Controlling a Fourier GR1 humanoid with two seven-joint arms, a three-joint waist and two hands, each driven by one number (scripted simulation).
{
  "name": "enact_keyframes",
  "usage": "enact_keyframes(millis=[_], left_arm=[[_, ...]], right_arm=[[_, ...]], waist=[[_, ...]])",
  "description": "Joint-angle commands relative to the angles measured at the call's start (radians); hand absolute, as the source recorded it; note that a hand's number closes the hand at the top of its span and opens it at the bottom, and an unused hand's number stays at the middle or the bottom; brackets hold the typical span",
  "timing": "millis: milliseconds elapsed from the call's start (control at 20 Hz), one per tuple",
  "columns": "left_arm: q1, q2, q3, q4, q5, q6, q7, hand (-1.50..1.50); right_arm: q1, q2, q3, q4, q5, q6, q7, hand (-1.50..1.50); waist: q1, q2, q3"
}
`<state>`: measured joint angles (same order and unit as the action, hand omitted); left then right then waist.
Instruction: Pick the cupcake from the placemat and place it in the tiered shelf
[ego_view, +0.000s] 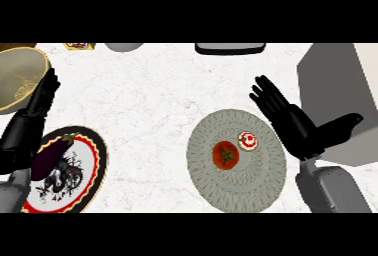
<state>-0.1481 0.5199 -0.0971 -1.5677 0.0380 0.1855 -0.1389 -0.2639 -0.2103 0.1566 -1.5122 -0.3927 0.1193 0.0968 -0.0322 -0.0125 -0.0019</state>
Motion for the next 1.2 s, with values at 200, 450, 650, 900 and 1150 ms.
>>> enact_keyframes(millis=[200,450,650,900,1150], left_arm=[[-0.016,-0.179,-0.12,0.041,0.005,0.014,0.129,0.0],[0.017,-0.18,-0.094,0.079,0.04,0.003,0.098,0.0],[0.001,-0.207,-0.116,0.088,0.051,-0.013,0.122,0.0],[-0.016,-0.263,-0.151,0.129,0.008,0.022,0.119,0.0],[-0.032,-0.256,-0.148,0.103,0.014,0.0,0.175,0.0]], right_arm=[[-0.081,-0.145,-0.182,0.139,0.091,-0.084,-0.012,-1.5],[0.043,-0.292,-0.199,0.185,0.308,-0.245,-0.028,1.5],[0.072,-0.098,-0.279,0.255,0.374,-0.571,-0.206,-1.5],[0.102,0.002,-0.365,0.256,0.225,-0.51,-0.455,-1.5],[0.14,-0.122,-0.222,0.218,0.279,-0.298,-0.308,-1.5]], waist=[[0.03,0.018,0.002],[-0.025,0.042,-0.022],[0.017,0.026,0.004],[0.018,0.017,0.005],[0.027,0.01,0.002]])
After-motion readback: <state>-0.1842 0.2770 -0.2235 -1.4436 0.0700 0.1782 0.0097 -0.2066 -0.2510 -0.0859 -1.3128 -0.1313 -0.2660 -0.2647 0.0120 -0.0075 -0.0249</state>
